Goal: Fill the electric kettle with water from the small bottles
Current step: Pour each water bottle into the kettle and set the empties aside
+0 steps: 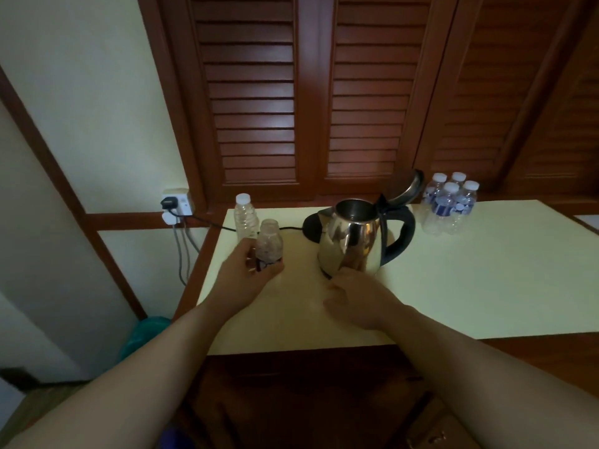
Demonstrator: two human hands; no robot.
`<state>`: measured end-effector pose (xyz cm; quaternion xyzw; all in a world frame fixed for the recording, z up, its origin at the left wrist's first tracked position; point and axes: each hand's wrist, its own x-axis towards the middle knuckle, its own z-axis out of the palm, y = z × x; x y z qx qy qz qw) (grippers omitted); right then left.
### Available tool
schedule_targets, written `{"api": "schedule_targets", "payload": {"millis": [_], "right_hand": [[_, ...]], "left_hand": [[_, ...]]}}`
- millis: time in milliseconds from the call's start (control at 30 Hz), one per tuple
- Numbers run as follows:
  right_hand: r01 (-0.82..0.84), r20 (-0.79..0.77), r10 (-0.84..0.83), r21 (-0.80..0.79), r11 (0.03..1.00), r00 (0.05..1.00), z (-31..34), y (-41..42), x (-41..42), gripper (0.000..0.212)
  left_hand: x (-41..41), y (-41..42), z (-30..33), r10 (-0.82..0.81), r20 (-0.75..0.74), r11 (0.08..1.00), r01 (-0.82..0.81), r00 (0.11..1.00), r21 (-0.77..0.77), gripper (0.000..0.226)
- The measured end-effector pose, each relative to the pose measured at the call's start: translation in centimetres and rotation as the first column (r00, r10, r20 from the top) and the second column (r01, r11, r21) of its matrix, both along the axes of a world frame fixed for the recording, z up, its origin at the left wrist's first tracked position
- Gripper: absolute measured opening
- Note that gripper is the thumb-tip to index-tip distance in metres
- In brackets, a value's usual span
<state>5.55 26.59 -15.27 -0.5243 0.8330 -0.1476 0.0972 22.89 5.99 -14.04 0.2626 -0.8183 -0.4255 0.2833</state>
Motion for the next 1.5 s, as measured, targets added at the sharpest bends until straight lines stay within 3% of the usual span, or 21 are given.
{"api": "schedule_targets", "payload": {"millis": [100, 233, 333, 533, 733, 967, 1200, 1500], "right_hand": [[0.141, -0.047, -0.143, -0.055, 0.988, 0.989, -0.2, 2.4, -2.2, 0.023], [0.304, -0.067, -0.311, -0.096, 0.948, 0.948, -1.2, 5.0, -5.4, 0.027], [0.281, -0.210, -0.282, -0.035, 0.959, 0.936, -2.6, 6.0, -7.5, 0.049], [0.262, -0.083, -0.263, -0.022, 0.965, 0.961, -3.9, 6.6, -8.9, 0.088], [0.226, -0.082, -0.224, 0.007, 0.974, 0.971, -4.7, 6.4, -9.6, 0.092], [0.225, -0.075, -0.228, -0.046, 0.973, 0.971, -5.1, 6.5, -10.0, 0.090], [0.229, -0.076, -0.233, -0.055, 0.972, 0.970, -5.1, 6.5, -10.0, 0.087], [0.227, -0.105, -0.234, -0.074, 0.971, 0.967, -5.3, 6.6, -9.9, 0.087]], "left_hand": [[-1.2, 0.4, 1.9, -0.003, -0.003, 0.999, 0.003, 1.000, -0.035, 0.037], [-3.2, 1.9, 4.7, -0.020, -0.015, 0.994, 0.019, 1.000, -0.104, 0.032], [-4.7, 2.7, 6.6, -0.093, -0.024, 0.992, 0.090, 0.995, -0.085, 0.031], [-7.5, 2.4, 8.3, -0.124, 0.015, 0.979, 0.125, 0.992, -0.161, 0.033], [-9.1, 1.1, 9.2, -0.144, 0.180, 0.943, 0.190, 0.973, -0.273, 0.052], [-9.5, 0.8, 10.7, -0.186, 0.247, 0.908, 0.263, 0.951, -0.327, 0.045], [-9.9, -0.7, 11.3, -0.136, 0.371, 0.829, 0.311, 0.919, -0.465, 0.060], [-10.0, -1.6, 12.3, -0.126, 0.424, 0.775, 0.355, 0.897, -0.523, 0.062]]}}
